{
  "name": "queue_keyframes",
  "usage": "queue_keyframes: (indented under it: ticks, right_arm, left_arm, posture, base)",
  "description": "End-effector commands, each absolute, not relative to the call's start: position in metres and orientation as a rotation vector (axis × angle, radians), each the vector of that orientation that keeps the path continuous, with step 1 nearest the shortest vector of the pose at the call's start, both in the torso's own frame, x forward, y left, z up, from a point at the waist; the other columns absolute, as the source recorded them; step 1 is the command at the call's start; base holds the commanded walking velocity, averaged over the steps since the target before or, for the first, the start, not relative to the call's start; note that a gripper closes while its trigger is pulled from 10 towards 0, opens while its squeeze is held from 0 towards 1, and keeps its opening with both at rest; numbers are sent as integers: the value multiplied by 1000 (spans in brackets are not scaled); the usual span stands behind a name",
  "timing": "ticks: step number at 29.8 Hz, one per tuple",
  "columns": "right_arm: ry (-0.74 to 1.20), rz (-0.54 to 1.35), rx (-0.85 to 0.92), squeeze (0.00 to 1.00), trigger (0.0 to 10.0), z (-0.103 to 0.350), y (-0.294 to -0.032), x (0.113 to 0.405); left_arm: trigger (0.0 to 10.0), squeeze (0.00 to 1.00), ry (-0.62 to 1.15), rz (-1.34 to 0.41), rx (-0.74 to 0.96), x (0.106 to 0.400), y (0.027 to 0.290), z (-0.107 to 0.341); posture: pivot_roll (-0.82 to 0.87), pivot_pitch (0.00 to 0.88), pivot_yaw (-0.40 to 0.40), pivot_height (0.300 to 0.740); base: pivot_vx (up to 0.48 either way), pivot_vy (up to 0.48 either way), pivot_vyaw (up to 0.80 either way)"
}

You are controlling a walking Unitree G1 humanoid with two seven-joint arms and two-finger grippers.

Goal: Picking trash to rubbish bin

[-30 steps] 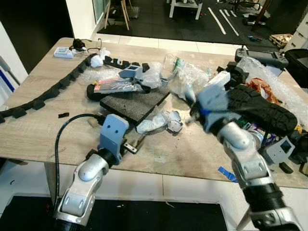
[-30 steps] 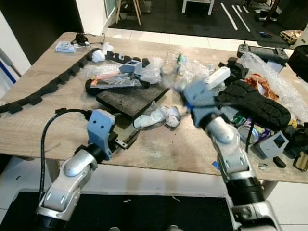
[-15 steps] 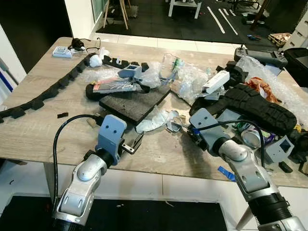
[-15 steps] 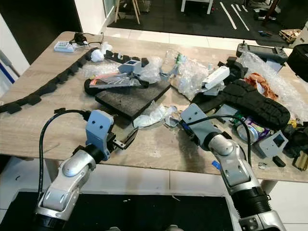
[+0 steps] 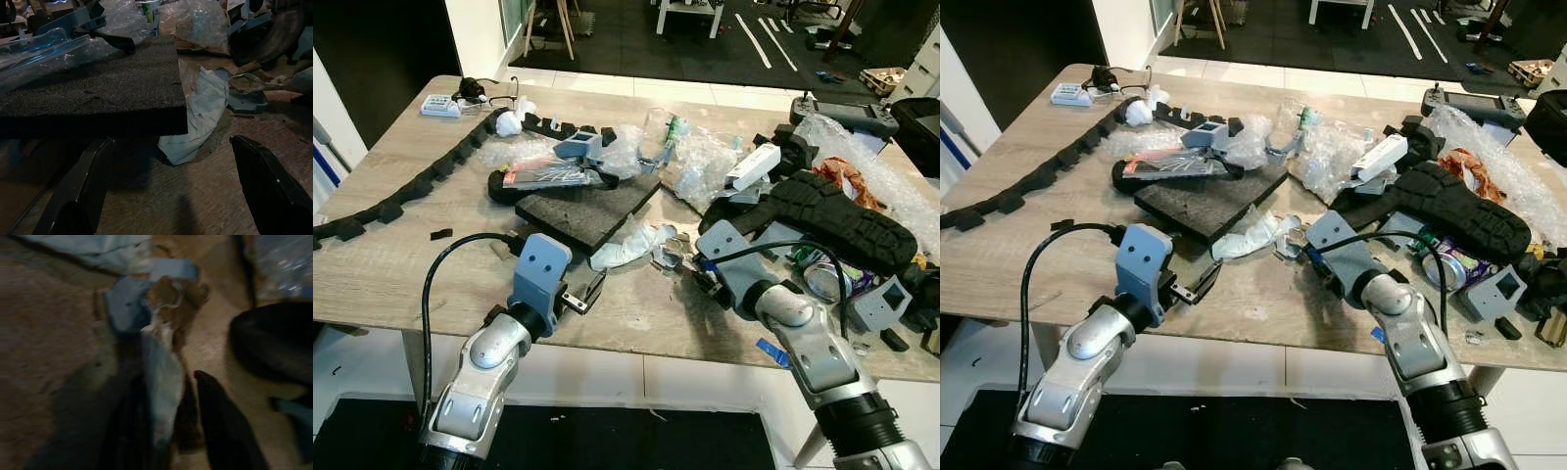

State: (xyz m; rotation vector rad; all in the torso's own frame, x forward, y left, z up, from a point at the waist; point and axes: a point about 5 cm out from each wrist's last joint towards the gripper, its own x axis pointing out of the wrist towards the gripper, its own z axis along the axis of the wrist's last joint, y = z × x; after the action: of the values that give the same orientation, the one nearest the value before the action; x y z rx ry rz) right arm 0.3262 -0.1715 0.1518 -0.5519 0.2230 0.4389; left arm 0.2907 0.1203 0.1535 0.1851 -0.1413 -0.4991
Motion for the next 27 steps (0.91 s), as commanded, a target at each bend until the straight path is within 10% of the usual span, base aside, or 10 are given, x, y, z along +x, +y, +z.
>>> queue_keyframes:
  ticks: [1, 9, 23, 24, 25, 27]
  right_arm:
    - [256, 461, -516, 0, 0, 146, -170, 321]
    - [276, 468, -372, 0, 0, 144, -167, 320]
    - [-381, 323, -65, 0, 0, 241, -148, 322]
    - [-389, 297, -68, 0, 2157, 241, -149, 321]
    - [-365, 262, -67, 0, 10000, 236, -151, 322]
    - [-350, 229, -68, 0, 10000, 232, -155, 321]
  left_arm:
    - [10000, 0, -119, -517, 201, 290, 118, 149]
    - [10000, 0, -119, -520, 202, 290, 118, 150]
    - [10000, 0, -148, -479, 153, 287, 120, 152]
    - [10000, 0, -158, -451, 142, 287, 122, 154]
    - [10000, 0, -184, -398, 114, 288, 127, 158]
    - [10000, 0, -252, -264, 104, 289, 139, 169]
  posture:
    - [16, 148, -38, 740]
    - [17, 151, -35, 740]
    - [11, 166, -46, 740]
    - [12, 164, -46, 740]
    - [8, 164, -48, 740]
    - [6, 169, -48, 740]
  base:
    - [0, 0, 0]
    - [0, 0, 0]
    - [0, 0, 0]
    - [0, 0, 0]
    - [0, 0, 0]
    - [0, 0, 0]
